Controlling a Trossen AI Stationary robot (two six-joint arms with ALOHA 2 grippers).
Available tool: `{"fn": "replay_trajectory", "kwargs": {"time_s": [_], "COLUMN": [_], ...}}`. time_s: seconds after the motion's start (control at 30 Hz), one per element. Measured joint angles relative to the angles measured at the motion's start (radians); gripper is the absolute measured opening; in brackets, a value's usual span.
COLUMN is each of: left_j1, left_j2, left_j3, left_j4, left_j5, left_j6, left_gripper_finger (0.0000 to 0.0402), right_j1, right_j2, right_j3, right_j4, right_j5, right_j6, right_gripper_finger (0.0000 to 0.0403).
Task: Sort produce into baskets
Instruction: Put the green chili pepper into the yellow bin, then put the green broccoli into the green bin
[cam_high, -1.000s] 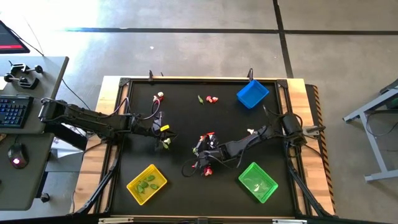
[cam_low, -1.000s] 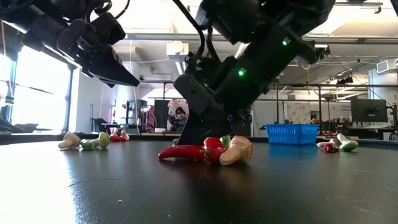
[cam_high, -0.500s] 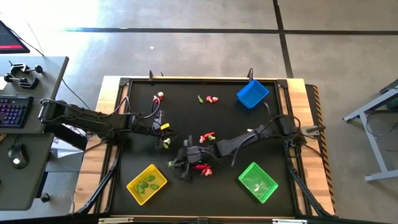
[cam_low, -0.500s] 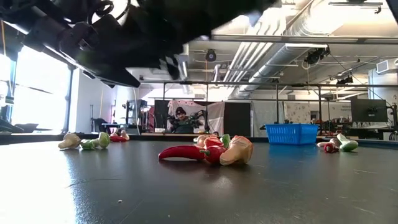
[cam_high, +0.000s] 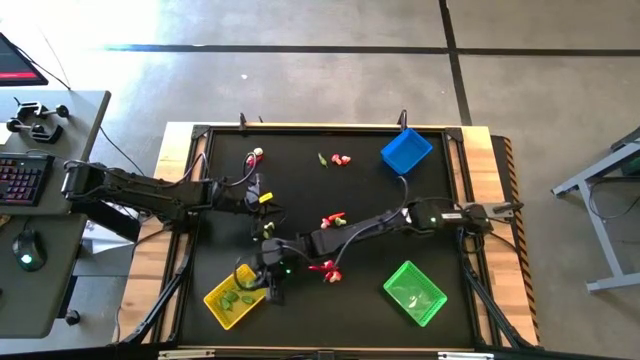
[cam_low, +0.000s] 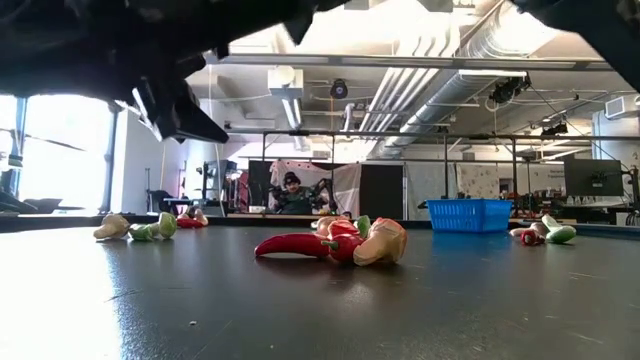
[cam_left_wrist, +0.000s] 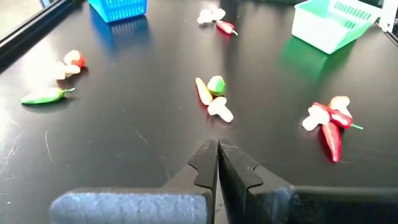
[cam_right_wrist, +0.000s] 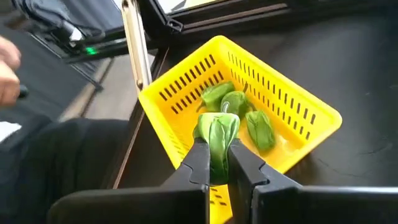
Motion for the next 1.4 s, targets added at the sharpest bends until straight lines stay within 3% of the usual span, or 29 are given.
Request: {"fn": "replay_trajectory", "kwargs": {"time_s": [0.17, 0.5, 0.77, 0.9, 1.13, 1.4], "left_j1": [0.005, 0.005, 0.005, 0.005, 0.005, 0.005], "left_j2": [0.000, 0.000, 0.000, 0.000, 0.000, 0.000], "left_j3": [0.000, 0.000, 0.000, 0.000, -0.001, -0.001], "left_j4": [0.000, 0.000, -0.001, -0.003, -0.045, -0.030], "left_j5": [0.000, 0.000, 0.000, 0.000, -0.007, -0.011], "left_j6": [-0.006, -0.006, -0.005, -0.003, 0.030, 0.048], "left_gripper_finger": [0.0000, 0.0000, 0.0000, 0.0000, 0.0000, 0.0000], "right_j1": [-0.014, -0.014, -0.014, -0.013, 0.011, 0.027], "right_j2": [0.022, 0.022, 0.022, 0.015, -0.012, -0.027], "right_j3": [0.018, 0.018, 0.017, 0.016, 0.016, -0.067], "right_j4": [-0.009, -0.005, 0.001, 0.007, -0.001, 0.110], "right_j5": [-0.044, -0.041, -0.038, -0.003, 0.151, 0.253], "right_j6": [0.066, 0.066, 0.020, -0.054, -0.198, -0.167], "right_gripper_finger": [0.0019, 0.0107, 0.0117, 0.0104, 0.0008, 0.0003]}}
